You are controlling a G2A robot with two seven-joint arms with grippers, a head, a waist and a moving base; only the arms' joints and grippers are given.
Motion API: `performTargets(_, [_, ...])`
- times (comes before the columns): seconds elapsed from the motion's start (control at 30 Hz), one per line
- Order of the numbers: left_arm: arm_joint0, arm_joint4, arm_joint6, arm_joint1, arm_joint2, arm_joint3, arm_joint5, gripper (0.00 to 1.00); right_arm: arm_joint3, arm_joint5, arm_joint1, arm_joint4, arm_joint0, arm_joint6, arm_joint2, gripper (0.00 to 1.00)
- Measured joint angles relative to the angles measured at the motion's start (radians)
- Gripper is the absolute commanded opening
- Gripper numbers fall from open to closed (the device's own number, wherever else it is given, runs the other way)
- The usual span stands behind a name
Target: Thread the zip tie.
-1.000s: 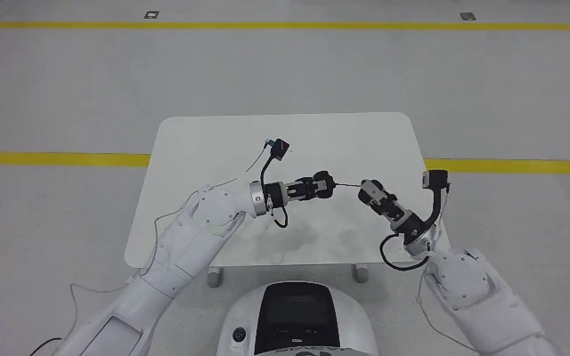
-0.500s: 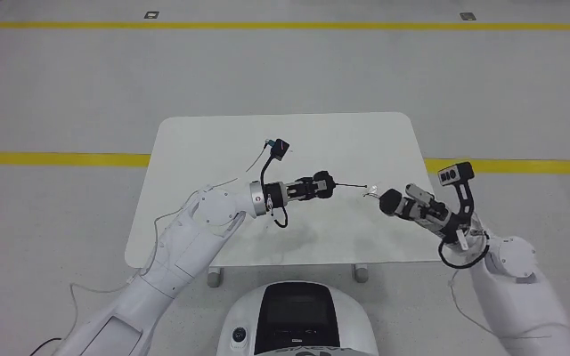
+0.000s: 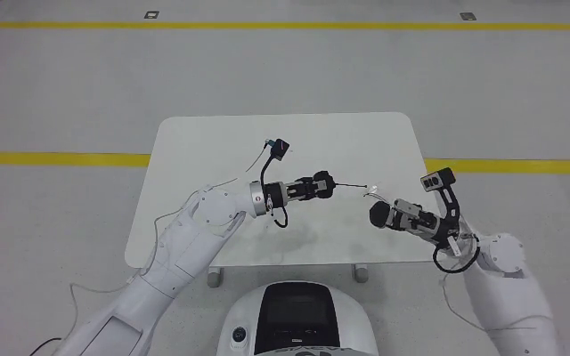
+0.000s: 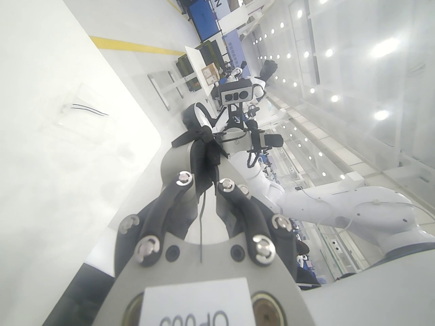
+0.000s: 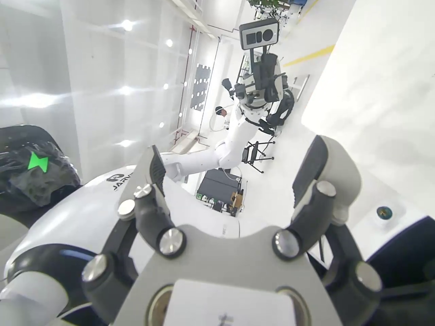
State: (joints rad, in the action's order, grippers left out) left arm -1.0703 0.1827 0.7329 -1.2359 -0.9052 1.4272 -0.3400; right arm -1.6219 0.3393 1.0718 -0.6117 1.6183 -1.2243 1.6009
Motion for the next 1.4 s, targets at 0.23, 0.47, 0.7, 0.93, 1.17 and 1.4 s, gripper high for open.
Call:
performTargets(0.23, [0.000, 0.000, 0.000, 0.000, 0.000, 0.000, 0.000, 0.00, 0.098, -0.002, -0.003, -0.061, -0.045, -0.071, -0.010, 1.00])
performTargets(0.47, [0.000, 0.000, 0.000, 0.000, 0.000, 0.000, 0.000, 0.00, 0.210, 0.001, 0.000, -0.217, -0.096, -0.168, -0.047, 1.00])
performTargets(0.7, [0.000, 0.000, 0.000, 0.000, 0.000, 0.000, 0.000, 0.00, 0.208, 0.001, -0.003, -0.239, -0.103, -0.166, -0.058, 1.00])
performTargets(0.93, [0.000, 0.000, 0.000, 0.000, 0.000, 0.000, 0.000, 0.00, 0.208, 0.001, -0.003, -0.238, -0.103, -0.166, -0.058, 1.00])
performTargets(1.17, [-0.021, 0.077, 0.001, -0.001, -0.004, 0.026, 0.000, 0.00, 0.208, 0.001, -0.003, -0.238, -0.103, -0.166, -0.058, 1.00])
performTargets(1.4, [-0.043, 0.348, 0.112, -0.012, -0.020, 0.028, 0.000, 0.00, 0.208, 0.001, -0.003, -0.238, -0.103, -0.166, -0.058, 1.00])
